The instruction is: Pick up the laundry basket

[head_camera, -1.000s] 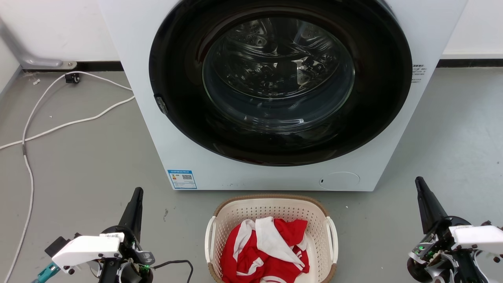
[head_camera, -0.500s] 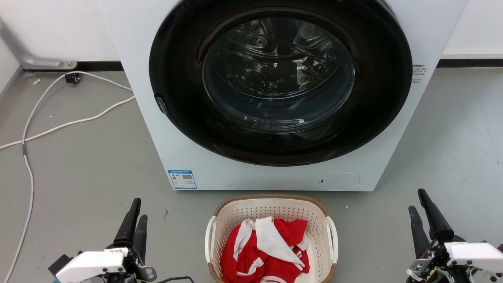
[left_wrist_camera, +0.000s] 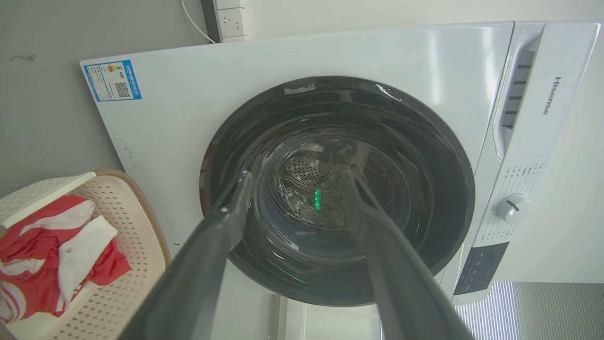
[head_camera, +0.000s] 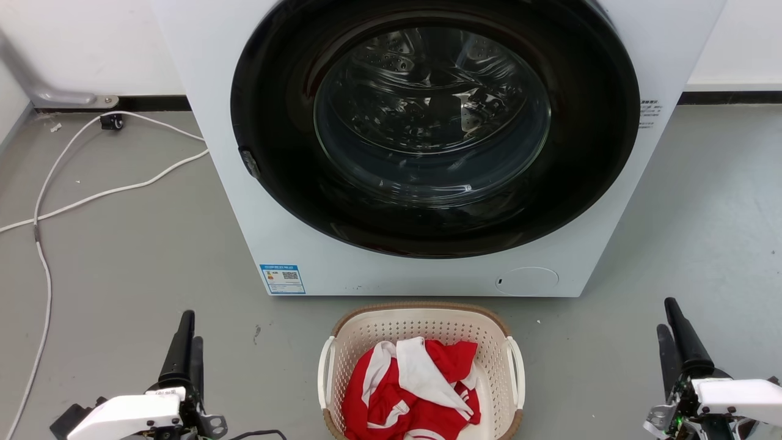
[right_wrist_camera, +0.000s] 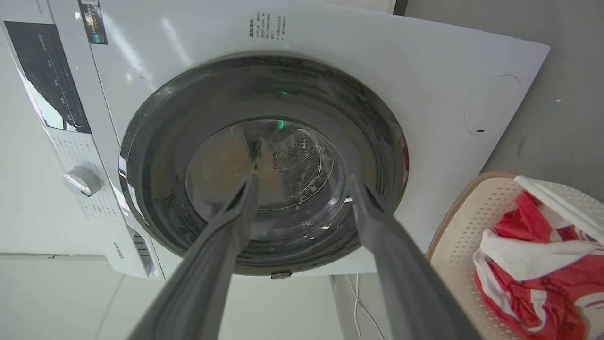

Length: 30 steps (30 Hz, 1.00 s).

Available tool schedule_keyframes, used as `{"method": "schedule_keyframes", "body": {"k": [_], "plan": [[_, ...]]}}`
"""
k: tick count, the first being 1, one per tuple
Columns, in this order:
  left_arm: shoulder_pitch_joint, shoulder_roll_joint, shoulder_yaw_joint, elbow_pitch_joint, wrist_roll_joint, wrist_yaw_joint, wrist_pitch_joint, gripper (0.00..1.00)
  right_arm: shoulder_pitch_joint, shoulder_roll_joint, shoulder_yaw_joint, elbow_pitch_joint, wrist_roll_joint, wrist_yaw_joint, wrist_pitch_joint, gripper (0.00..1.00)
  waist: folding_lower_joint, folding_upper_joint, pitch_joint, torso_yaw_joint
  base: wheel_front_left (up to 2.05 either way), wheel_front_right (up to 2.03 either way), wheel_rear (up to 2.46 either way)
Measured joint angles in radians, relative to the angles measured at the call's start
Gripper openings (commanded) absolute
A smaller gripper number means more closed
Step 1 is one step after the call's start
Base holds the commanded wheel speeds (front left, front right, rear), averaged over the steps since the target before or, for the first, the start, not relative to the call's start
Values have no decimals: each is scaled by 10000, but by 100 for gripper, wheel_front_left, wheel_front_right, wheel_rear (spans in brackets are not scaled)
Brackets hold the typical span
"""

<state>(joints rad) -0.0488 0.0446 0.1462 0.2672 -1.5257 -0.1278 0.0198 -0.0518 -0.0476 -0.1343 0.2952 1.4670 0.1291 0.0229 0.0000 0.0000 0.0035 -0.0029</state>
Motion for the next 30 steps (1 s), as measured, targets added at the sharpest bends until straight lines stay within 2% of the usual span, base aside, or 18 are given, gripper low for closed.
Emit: {"method": "schedule_keyframes", "body": {"k": [10, 17, 21, 26, 30], "plan": [[3, 2, 740, -412, 1808, 52, -395, 100, -109, 2, -345, -694, -2393, 0, -407, 100, 0, 0, 20, 5, 0, 0, 0], [3, 4, 794, -1521, 3444, 422, -652, 100, -128, 0, -226, -1797, -4800, 0, -669, 100, -1, 0, 50, -5, 0, 0, 0], [43, 13, 382, -2265, 4667, 834, -780, 100, -159, 2, -48, -2249, -5939, 0, -802, 100, 0, 1, 65, -15, 0, 0, 0], [194, 17, -585, -3037, 6844, 1241, -949, 100, -159, -2, 224, -2738, -7277, 0, -963, 100, 0, 0, 79, -26, 0, 0, 0], [256, 12, -1223, -3252, 7712, 1636, -1066, 100, -156, 0, 477, -3041, -8257, 0, -1093, 100, 0, 0, 87, -35, 0, 0, 0]]}}
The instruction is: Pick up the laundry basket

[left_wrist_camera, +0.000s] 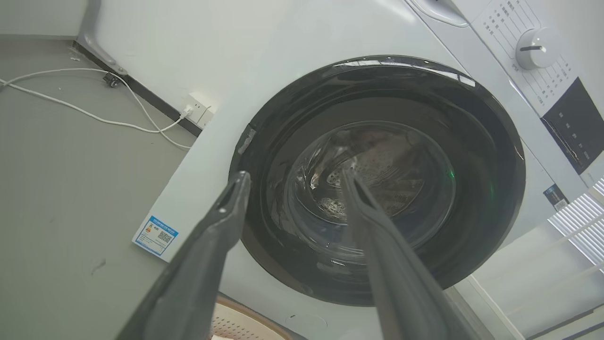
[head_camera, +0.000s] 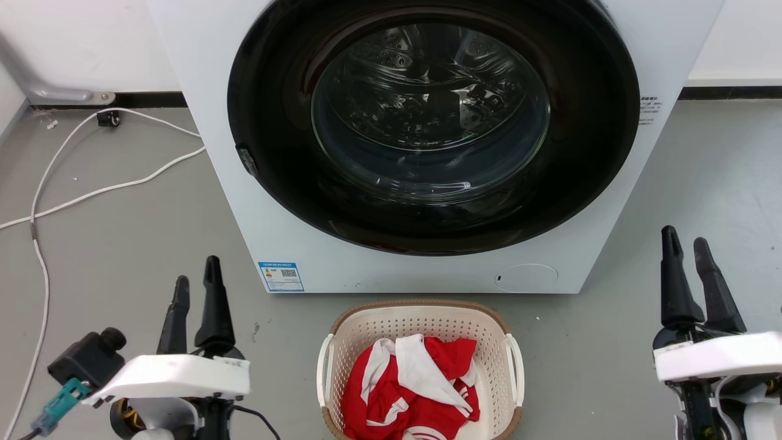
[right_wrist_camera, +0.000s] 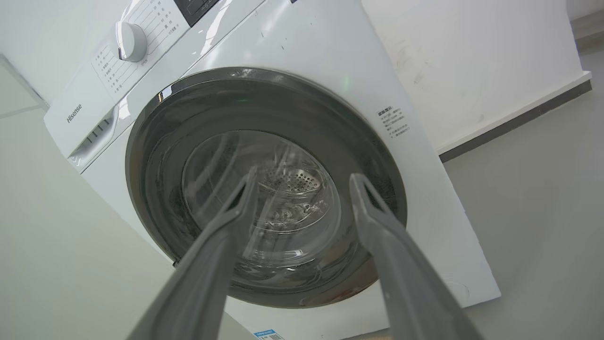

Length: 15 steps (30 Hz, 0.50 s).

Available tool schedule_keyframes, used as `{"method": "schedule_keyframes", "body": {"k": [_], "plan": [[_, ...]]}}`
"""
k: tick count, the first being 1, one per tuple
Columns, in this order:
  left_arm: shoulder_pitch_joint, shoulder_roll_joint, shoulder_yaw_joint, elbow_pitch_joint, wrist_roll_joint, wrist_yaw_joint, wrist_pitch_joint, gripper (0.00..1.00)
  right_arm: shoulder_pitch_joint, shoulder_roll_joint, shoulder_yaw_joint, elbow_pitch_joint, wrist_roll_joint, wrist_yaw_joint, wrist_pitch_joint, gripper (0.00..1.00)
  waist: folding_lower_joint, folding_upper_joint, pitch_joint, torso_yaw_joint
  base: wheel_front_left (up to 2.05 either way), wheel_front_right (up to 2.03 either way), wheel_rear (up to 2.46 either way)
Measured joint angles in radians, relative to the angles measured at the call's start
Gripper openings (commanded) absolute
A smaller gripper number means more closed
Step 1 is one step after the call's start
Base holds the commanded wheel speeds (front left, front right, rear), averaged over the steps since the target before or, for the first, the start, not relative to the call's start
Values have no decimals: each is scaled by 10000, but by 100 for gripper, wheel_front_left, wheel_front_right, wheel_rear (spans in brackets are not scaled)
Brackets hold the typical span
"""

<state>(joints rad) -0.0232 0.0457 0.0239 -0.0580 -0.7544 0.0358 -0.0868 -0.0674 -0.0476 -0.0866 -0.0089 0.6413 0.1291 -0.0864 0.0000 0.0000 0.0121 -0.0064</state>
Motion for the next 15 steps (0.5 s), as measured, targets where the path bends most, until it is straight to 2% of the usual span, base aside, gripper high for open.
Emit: {"method": "schedule_keyframes", "body": {"k": [6, 15], "plan": [[33, 192, -581, -422, 1076, 144, -190, 100, 12, 0, 161, -288, -1289, 0, -190, 100, 0, 0, 18, -26, 0, 0, 0], [33, 857, -1662, -800, 2326, 851, -439, 100, 76, -2, 211, -481, -2755, 2, -437, 100, 0, 0, 29, -72, 0, 0, 0]]}}
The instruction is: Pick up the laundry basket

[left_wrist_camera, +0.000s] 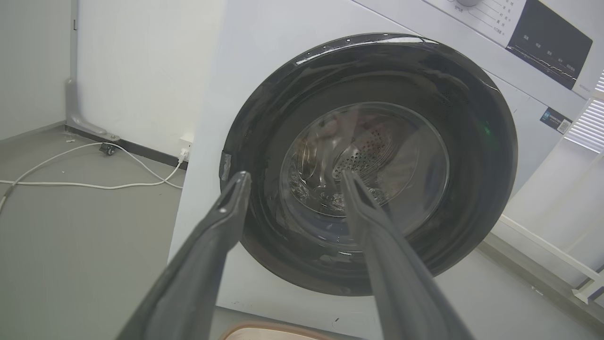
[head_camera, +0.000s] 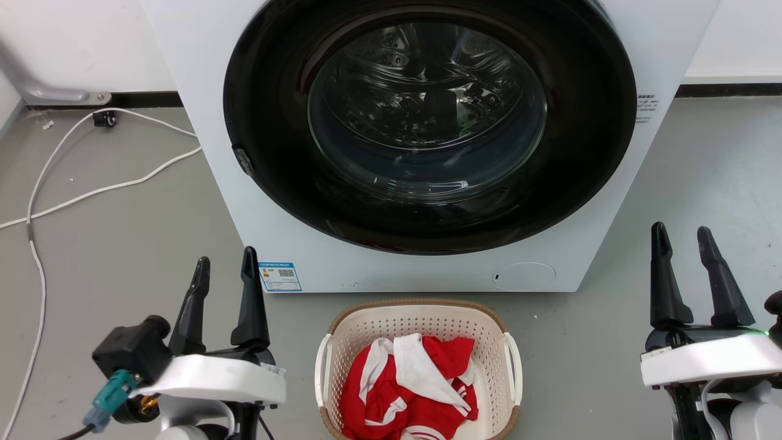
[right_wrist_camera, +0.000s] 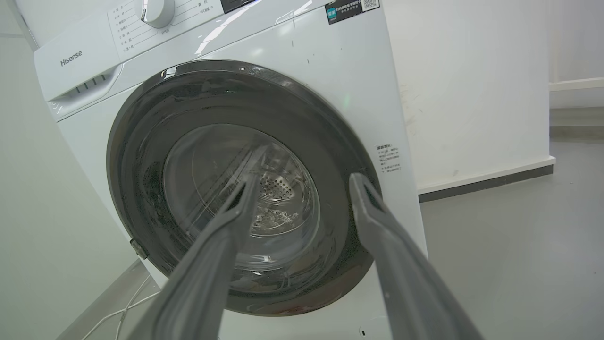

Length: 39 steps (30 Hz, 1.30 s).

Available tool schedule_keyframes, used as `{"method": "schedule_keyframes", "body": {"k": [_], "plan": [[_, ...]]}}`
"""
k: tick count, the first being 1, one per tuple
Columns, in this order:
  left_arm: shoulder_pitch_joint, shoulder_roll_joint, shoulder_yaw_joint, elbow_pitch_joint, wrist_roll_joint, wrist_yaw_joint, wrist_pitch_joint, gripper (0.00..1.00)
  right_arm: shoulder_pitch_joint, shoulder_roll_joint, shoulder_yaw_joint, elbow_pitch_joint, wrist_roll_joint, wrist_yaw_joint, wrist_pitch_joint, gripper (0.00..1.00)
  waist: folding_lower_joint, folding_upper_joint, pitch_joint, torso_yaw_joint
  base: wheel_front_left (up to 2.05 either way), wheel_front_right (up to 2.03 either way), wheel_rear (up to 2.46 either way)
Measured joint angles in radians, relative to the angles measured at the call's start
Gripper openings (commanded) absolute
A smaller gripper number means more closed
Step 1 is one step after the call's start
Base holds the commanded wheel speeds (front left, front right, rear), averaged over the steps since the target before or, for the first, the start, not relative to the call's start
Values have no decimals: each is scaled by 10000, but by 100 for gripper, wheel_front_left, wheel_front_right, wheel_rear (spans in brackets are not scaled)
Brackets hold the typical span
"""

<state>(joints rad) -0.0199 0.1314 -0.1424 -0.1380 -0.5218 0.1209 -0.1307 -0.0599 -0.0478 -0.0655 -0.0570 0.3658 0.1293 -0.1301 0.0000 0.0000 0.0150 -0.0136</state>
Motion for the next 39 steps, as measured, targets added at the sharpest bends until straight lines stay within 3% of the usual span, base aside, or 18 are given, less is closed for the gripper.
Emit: {"method": "schedule_keyframes", "body": {"k": [11, 17, 23, 33, 39], "plan": [[-13, 823, -1511, 150, 1241, 1321, -286, 100, 134, 0, -305, 385, -1375, 2, -290, 100, 0, 0, 3, -45, 0, 0, 0], [-63, 1108, -2002, 176, 1601, 1624, -420, 100, 155, -8, -378, 472, -1891, 2, -437, 100, 0, 0, 26, -59, 0, 0, 0], [-58, 1080, -2088, 280, 1670, 1490, -577, 100, 216, -10, -261, 583, -2355, 2, -558, 100, 0, 0, 38, -71, 0, 0, 0], [96, 922, -2094, 523, 2456, 802, -769, 100, 246, -10, -107, 470, -3428, 15, -790, 100, 0, 0, 32, -129, 0, 0, 0], [303, 405, -1488, 372, 2428, 157, -913, 100, 259, -10, -201, 458, -3695, 15, -899, 100, 0, 0, 68, -166, 0, 0, 0]]}}
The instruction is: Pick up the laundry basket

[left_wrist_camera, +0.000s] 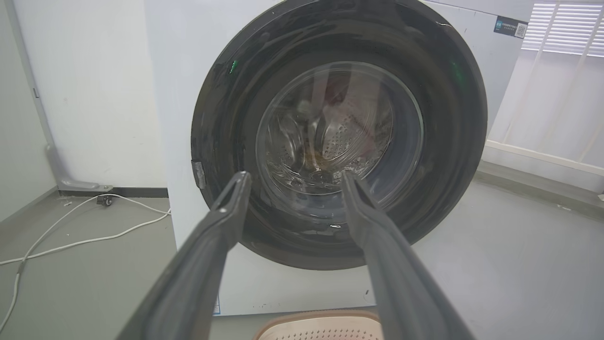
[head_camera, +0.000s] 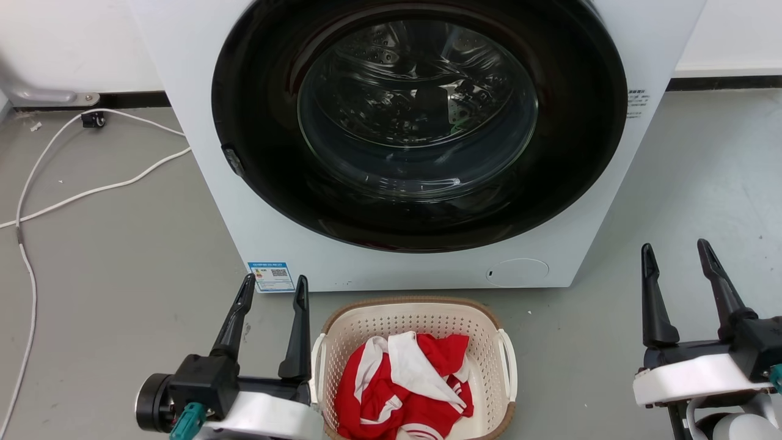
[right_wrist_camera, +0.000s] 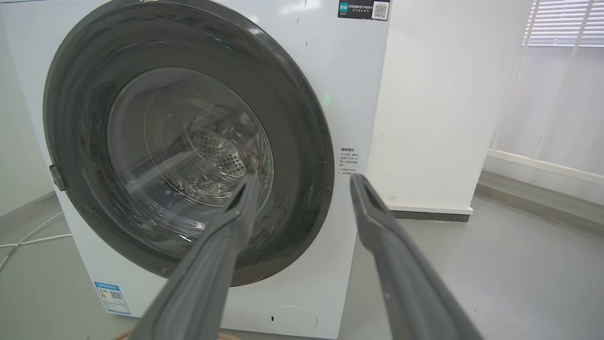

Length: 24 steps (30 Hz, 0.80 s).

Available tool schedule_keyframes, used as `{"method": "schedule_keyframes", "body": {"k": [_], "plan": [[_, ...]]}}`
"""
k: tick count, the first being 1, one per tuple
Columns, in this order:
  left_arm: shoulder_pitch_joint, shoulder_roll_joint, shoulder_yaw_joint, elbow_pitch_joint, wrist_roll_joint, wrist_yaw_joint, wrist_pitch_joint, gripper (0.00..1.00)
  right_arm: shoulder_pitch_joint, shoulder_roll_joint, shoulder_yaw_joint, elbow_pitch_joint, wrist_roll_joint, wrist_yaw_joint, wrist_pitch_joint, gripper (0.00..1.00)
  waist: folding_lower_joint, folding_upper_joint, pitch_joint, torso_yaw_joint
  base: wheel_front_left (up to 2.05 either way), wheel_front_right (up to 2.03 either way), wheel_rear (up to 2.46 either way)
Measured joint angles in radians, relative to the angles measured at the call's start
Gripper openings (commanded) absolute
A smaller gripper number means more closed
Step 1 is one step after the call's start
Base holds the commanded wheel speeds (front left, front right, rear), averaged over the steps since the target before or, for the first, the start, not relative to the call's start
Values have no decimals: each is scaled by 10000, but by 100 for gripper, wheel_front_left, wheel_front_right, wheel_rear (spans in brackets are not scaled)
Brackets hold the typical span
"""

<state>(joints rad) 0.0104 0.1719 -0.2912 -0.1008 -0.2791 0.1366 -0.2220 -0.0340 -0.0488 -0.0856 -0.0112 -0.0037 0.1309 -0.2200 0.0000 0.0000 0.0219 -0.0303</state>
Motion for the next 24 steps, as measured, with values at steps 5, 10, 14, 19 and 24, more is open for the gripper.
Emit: {"method": "schedule_keyframes", "body": {"k": [5, 10, 14, 19, 24], "plan": [[291, -529, 688, 188, 123, -754, -104, 100, 39, -2, -67, 215, 257, 0, -100, 100, 0, 0, 7, -15, 0, 0, 0], [453, -813, 1093, 520, 677, -1459, -190, 100, 109, -2, -82, 405, 274, 0, -205, 100, 0, 0, -15, -28, 0, 0, 0], [500, -1009, 1363, 600, 1122, -1643, -251, 100, 108, -2, -69, 410, 102, 0, -272, 100, 0, 0, -18, -42, 0, 0, 0], [575, -1118, 1415, 840, 1599, -1914, -353, 100, 105, -4, -67, 456, -178, 0, -366, 100, 0, 0, -8, -49, 0, 0, 0], [575, -1177, 1490, 890, 1912, -2004, -397, 100, 102, -4, -27, 460, -443, 0, -426, 100, 0, 0, 32, -43, 0, 0, 0]]}}
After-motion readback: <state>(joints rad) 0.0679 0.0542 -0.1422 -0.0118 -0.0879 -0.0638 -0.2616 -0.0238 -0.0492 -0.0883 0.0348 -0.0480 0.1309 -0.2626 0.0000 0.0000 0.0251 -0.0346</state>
